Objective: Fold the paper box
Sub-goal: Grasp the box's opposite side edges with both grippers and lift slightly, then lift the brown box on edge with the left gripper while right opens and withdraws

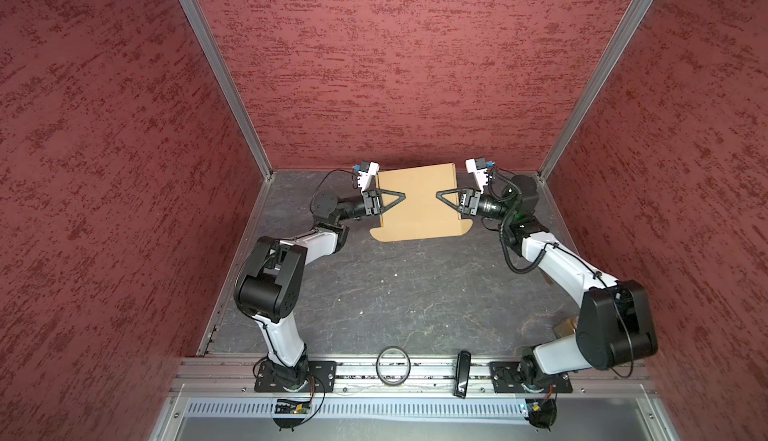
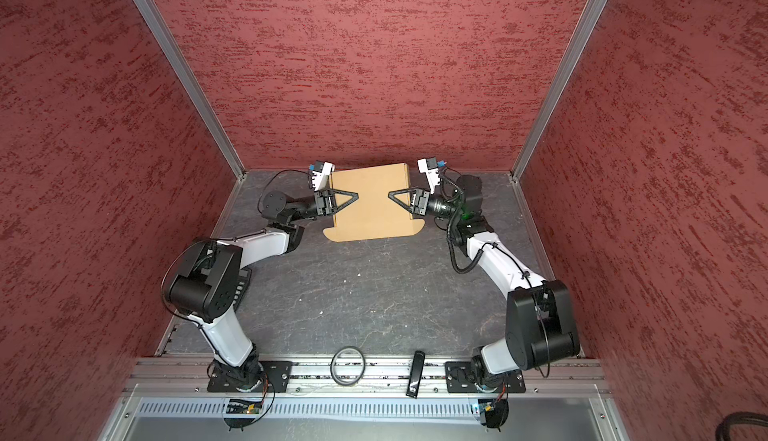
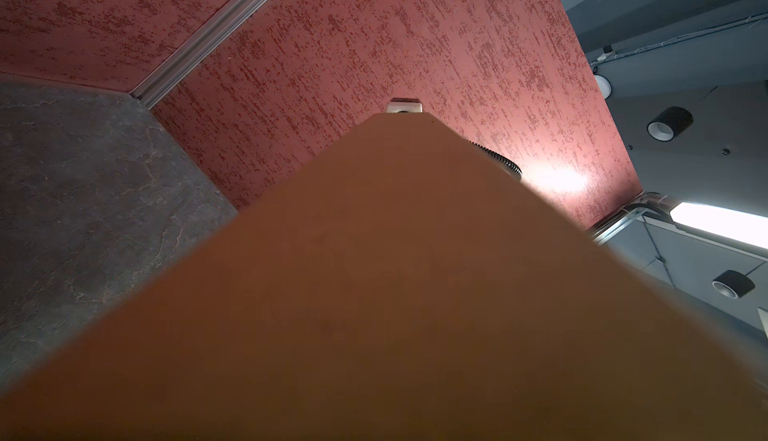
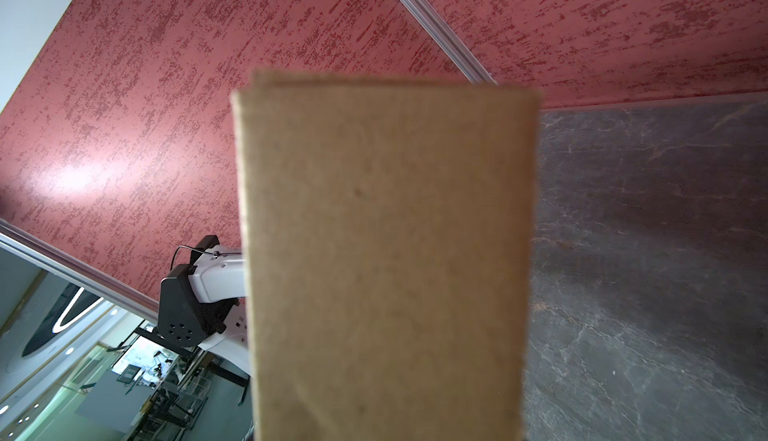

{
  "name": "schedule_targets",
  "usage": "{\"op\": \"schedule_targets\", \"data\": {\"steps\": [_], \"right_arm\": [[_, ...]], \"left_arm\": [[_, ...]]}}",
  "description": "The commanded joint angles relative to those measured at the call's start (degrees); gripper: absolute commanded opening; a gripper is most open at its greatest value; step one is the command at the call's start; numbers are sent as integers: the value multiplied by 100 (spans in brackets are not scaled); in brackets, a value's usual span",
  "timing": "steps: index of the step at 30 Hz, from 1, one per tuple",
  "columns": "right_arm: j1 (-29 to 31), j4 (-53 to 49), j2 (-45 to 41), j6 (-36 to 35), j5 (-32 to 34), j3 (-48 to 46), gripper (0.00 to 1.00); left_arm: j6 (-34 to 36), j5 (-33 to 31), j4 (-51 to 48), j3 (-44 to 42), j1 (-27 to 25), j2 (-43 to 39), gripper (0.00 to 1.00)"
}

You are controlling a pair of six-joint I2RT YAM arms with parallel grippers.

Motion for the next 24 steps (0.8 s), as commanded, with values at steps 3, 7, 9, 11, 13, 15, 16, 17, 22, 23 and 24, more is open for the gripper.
{"op": "schedule_targets", "data": {"steps": [3, 7, 9, 11, 13, 15, 16, 17, 22, 23, 24], "right_arm": [[-73, -233, -55, -159, 279, -9, 52], [-280, -359, -345, -309, 340, -97, 65], [-424, -571, -479, -463, 330, -116, 66], [-539, -883, -596, -695, 304, -66, 68], [-640, -1236, -699, -968, 291, 10, 70], [-752, -1623, -807, -1301, 309, 119, 70], [-786, -1759, -858, -1489, 316, 154, 71], [-815, -1983, -911, -1766, 372, 209, 71], [-819, -3340, -957, -3441, 1200, 641, 71], [-826, -3491, -925, -3716, 1394, 696, 71], [-819, -3582, -890, -3944, 1506, 727, 71]], "left_arm": [[-212, 68, 473, 194, 130, 44, 24], [-445, 72, 442, 181, 374, 49, 22], [-550, 77, 386, 168, 515, 62, 22], [-632, 86, 341, 157, 610, 71, 21], [-692, 94, 257, 133, 694, 79, 21], [-756, 93, 13, 128, 769, 86, 21], [-786, 98, -126, 125, 814, 88, 21], [-845, 98, -269, 126, 860, 97, 21], [-1436, 117, -987, 165, 1085, 78, 20], [-1599, 79, -1156, 165, 1120, 42, 20], [-1757, 27, -1295, 163, 1165, -8, 20]]}}
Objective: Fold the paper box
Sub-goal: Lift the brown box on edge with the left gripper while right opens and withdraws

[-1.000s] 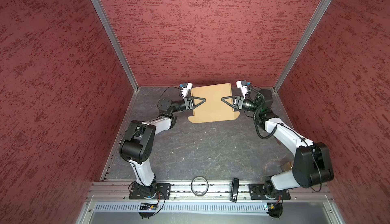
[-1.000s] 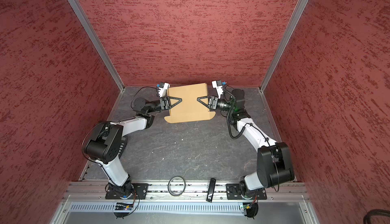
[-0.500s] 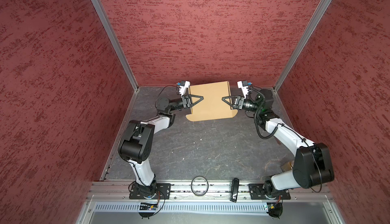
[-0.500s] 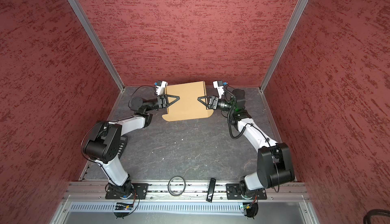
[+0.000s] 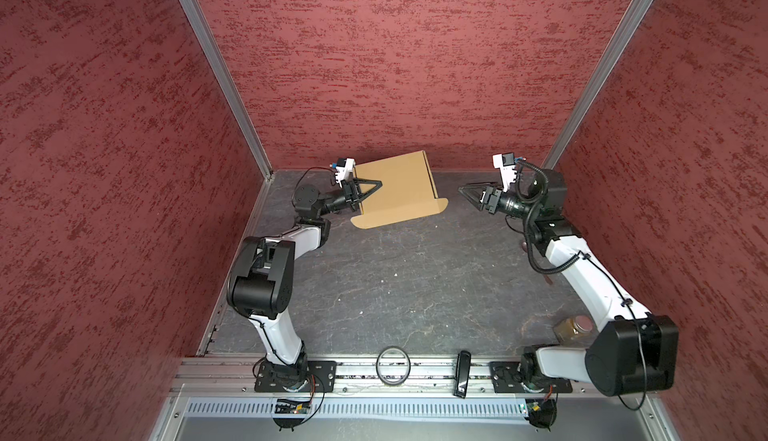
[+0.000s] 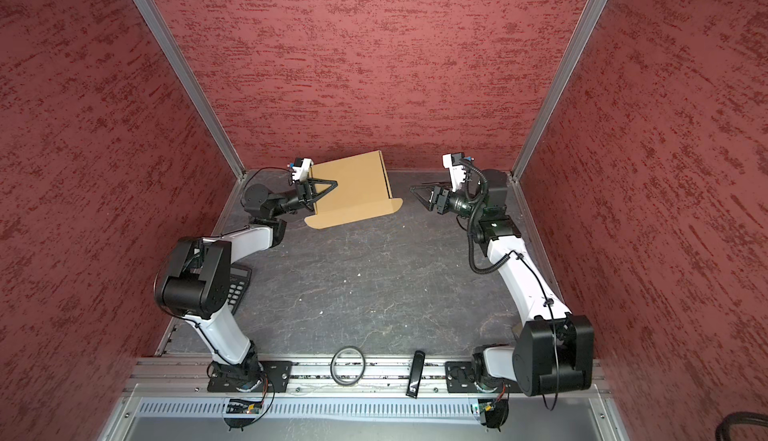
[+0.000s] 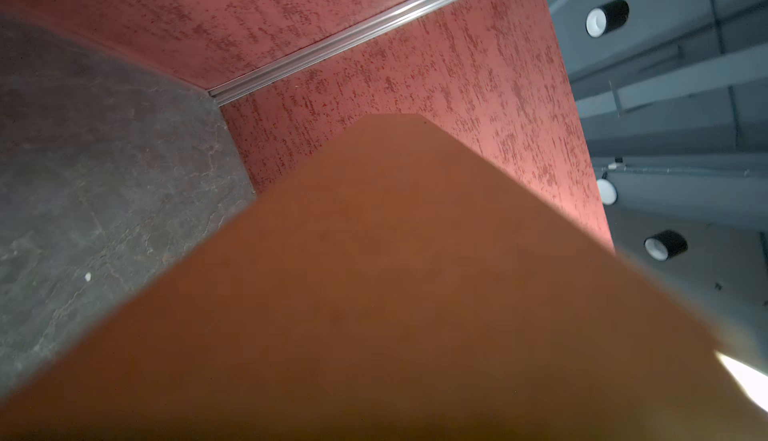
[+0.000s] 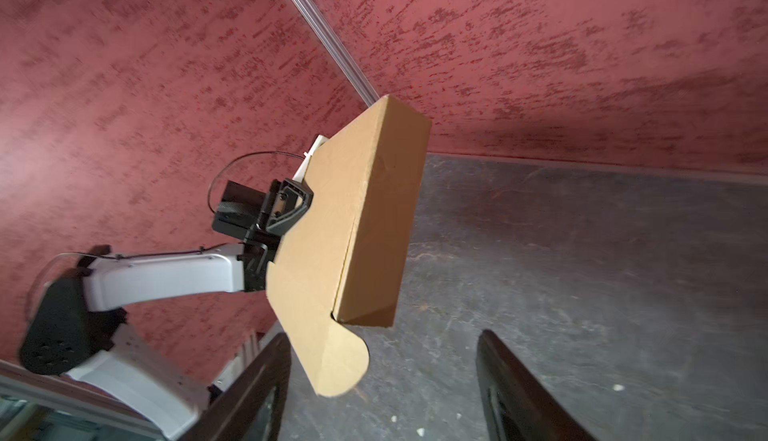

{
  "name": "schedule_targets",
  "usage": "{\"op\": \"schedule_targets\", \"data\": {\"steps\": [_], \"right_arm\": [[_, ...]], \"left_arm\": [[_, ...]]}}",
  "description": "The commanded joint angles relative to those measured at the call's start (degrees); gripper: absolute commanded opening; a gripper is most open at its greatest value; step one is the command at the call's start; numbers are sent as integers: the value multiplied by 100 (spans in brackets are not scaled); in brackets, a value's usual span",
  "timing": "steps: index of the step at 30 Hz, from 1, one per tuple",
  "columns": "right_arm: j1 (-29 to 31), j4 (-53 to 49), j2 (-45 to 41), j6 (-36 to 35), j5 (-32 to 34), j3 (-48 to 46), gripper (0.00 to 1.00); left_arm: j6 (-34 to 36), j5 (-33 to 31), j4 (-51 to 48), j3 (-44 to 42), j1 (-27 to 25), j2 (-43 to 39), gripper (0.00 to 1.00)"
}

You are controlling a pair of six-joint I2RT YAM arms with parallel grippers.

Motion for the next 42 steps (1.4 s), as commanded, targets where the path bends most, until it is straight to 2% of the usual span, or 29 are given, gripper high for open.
{"op": "schedule_targets", "data": {"steps": [1, 3, 9, 13, 18, 20, 24, 28, 31, 34, 37, 42], "right_arm": [[-21, -911, 0, -1552, 665, 228, 71], [-21, -876, 67, -1873, 801, 198, 70], [-25, -234, 46, -2951, 564, -382, 69], [-23, 249, 30, -3676, 220, -875, 75], [-25, 796, 174, -4057, -73, -1167, 79], [-27, 881, 235, -4219, -287, -1216, 79], [-20, 742, 280, -4601, -523, -1286, 79], [-25, 535, 173, -5037, -866, -1410, 80], [-25, 494, 77, -5224, -1037, -1464, 80], [-23, 274, -8, -5431, -1184, -1398, 81], [-11, -194, -44, -5852, -1294, -1213, 81], [10, -368, -117, -6067, -1425, -1129, 81]], "left_arm": [[-678, -101, -747, 120, 136, -84, 20], [-818, -267, -1619, 164, 127, -287, 20], [-692, -855, -4502, 308, 67, -1131, 21], [-1274, -1109, -5272, 239, 15, -1500, 20], [-1352, -778, -6560, 488, -70, -1565, 11], [-1421, -506, -6769, 539, -74, -1494, 6], [-1620, -117, -6997, 617, -173, -1386, 5], [-1587, 275, -7664, 720, -189, -1307, 1], [-1383, 579, -8199, 884, -179, -1185, 0], [-707, 879, -9494, 1216, -95, -1015, 0], [8, 1053, -10524, 1645, 6, -817, 0], [1053, 1193, -11981, 2355, 93, -503, 0]]}}
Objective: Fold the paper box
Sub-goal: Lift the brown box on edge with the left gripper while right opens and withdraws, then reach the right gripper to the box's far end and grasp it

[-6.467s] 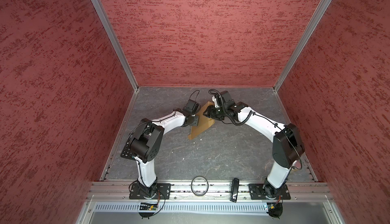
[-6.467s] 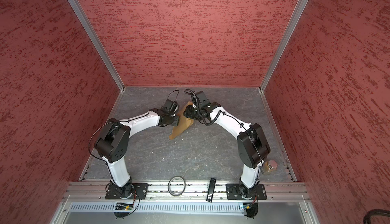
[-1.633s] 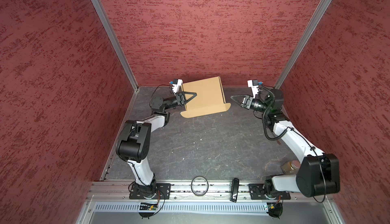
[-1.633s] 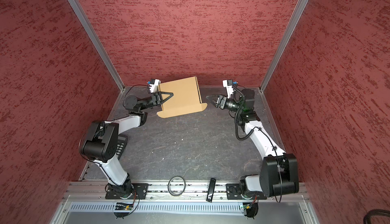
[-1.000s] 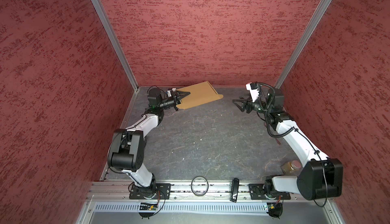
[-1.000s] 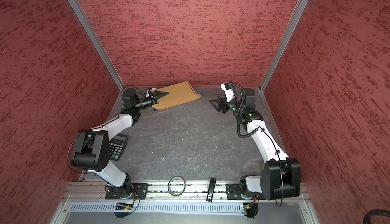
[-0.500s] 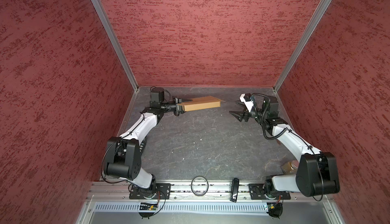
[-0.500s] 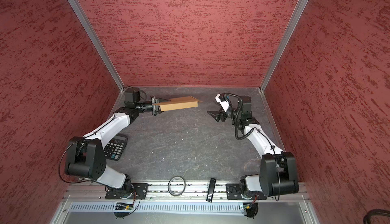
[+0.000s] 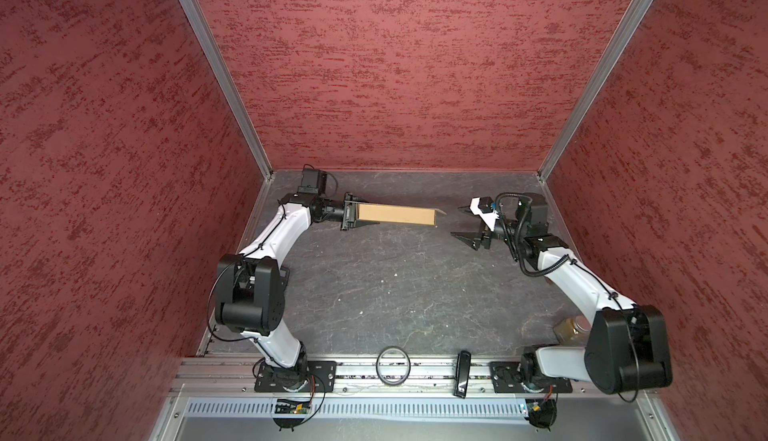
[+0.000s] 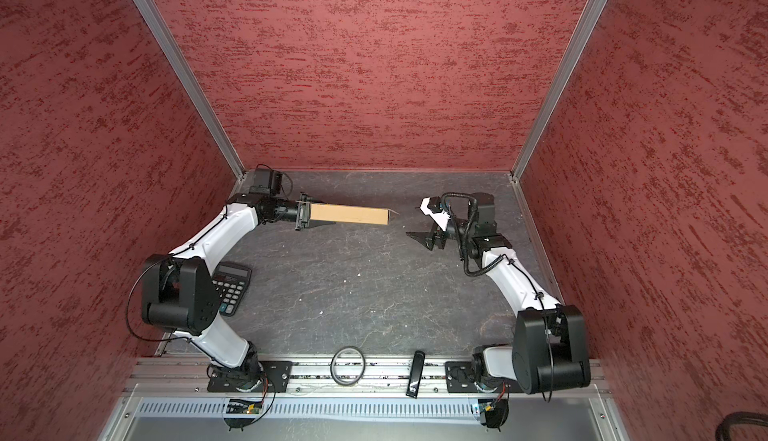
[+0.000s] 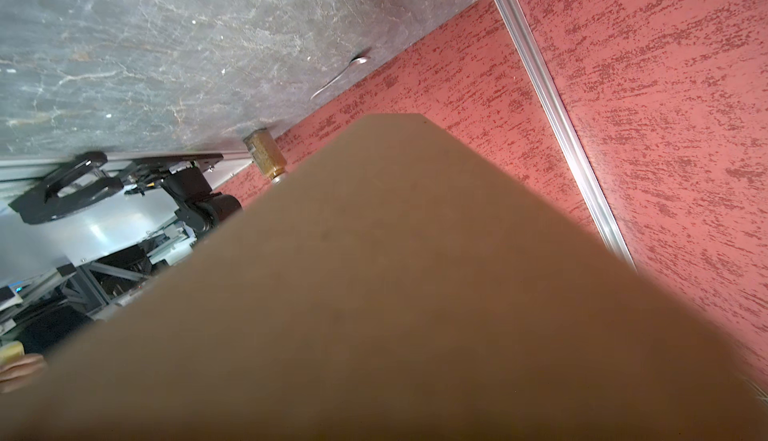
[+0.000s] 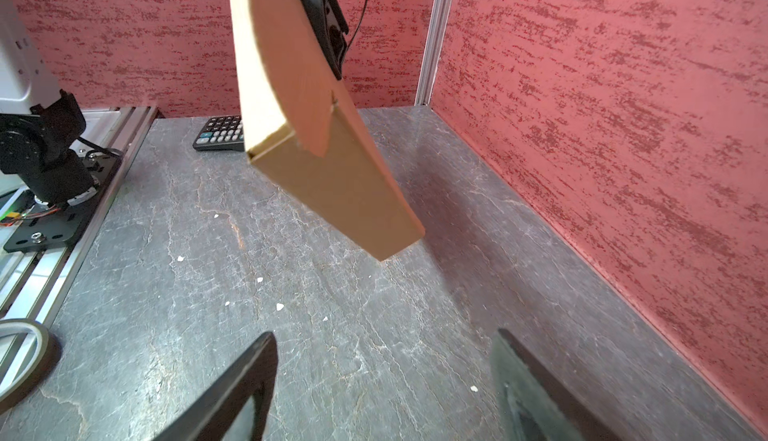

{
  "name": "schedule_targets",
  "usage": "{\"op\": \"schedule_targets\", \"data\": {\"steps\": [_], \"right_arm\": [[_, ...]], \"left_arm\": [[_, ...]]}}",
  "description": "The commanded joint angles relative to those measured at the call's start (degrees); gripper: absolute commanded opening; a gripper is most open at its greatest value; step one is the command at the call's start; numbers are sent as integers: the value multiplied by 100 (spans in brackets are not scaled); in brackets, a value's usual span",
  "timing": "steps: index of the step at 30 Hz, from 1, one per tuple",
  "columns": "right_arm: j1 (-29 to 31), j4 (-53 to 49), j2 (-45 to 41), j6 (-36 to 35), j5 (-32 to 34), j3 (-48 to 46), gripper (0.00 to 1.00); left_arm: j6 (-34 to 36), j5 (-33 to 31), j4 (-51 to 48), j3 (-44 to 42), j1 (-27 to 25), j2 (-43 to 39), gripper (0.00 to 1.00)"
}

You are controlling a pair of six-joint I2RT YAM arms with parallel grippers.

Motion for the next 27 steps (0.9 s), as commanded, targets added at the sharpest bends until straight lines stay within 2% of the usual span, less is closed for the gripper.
{"op": "schedule_targets", "data": {"steps": [1, 6, 14, 20, 27], "right_arm": [[20, -277, -159, -552, -525, 234, 82], [154, -203, -73, -501, -692, 392, 84], [580, -499, 187, -732, -649, 940, 85], [890, -1035, 332, -1115, -609, 1254, 86], [1095, -1025, 396, -1130, -719, 1207, 86]], "left_arm": [[1030, 296, -1496, 405, 50, 144, 0], [1451, 284, -2027, 729, -10, 378, 0], [1504, 198, -2046, 888, -105, 556, 0], [1044, 219, -1312, 962, -283, 738, 0], [991, 230, -1148, 1025, -380, 857, 0]]}}
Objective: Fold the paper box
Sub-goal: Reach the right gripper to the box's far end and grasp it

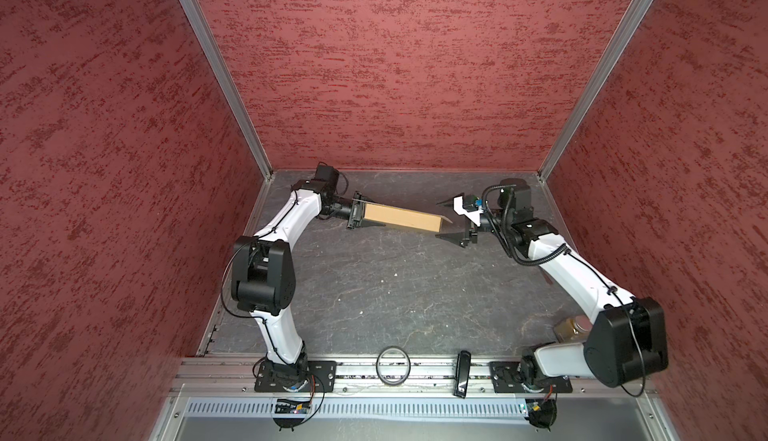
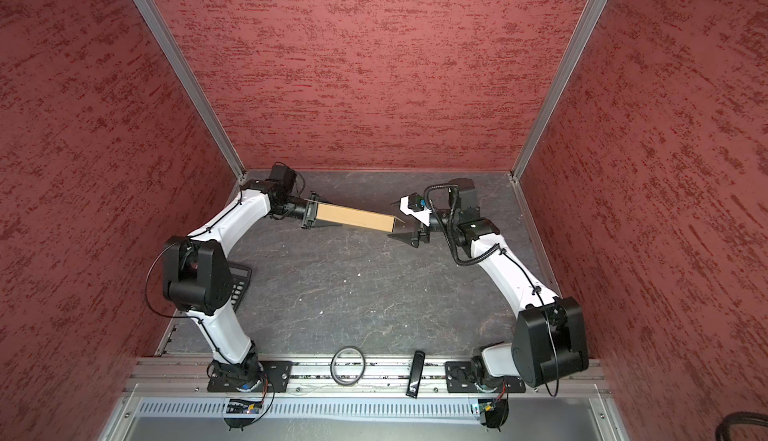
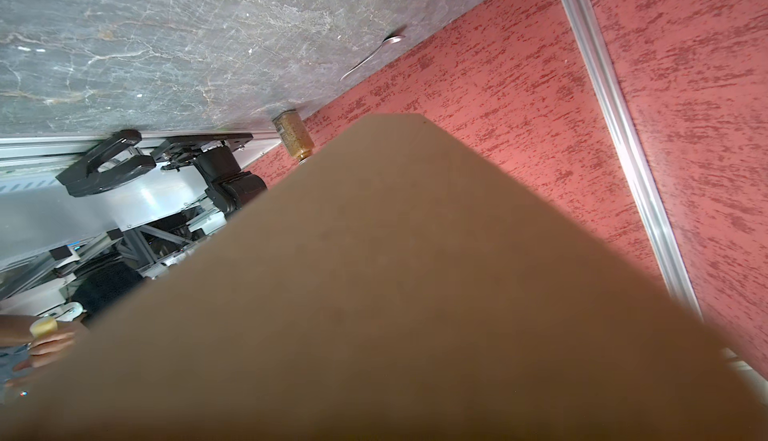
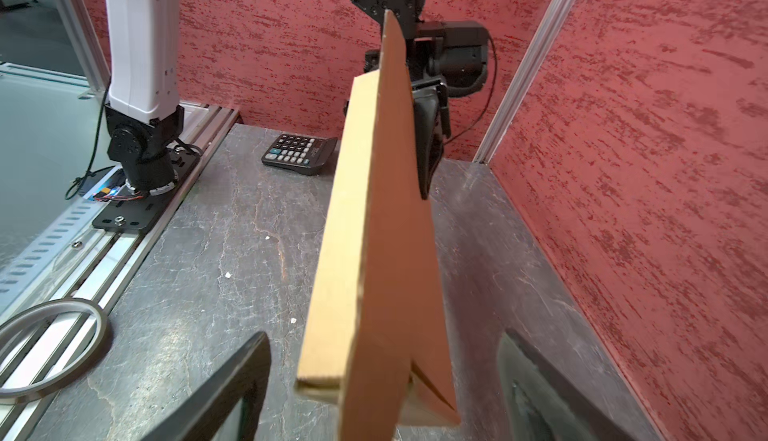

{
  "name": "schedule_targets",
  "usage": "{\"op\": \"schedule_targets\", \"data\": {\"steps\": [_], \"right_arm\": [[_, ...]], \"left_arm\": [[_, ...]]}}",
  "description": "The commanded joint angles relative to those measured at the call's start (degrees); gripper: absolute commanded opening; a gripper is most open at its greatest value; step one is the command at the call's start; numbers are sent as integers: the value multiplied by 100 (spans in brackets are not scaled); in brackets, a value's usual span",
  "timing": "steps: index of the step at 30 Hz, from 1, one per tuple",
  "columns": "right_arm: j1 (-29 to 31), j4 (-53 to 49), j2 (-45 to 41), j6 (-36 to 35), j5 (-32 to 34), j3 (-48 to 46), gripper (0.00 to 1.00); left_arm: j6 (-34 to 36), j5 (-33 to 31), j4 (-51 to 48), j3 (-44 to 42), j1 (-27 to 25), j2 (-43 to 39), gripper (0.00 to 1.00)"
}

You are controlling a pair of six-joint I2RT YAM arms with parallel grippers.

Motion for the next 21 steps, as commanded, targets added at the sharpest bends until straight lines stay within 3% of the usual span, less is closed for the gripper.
{"op": "schedule_targets", "data": {"steps": [1, 21], "right_arm": [[106, -145, 59, -334, -310, 85, 86], [589, 812, 208, 336, -46, -33, 86]], "left_arm": [[-88, 113, 202, 128, -35, 26, 0], [-788, 69, 1246, -38, -128, 24, 0]]}}
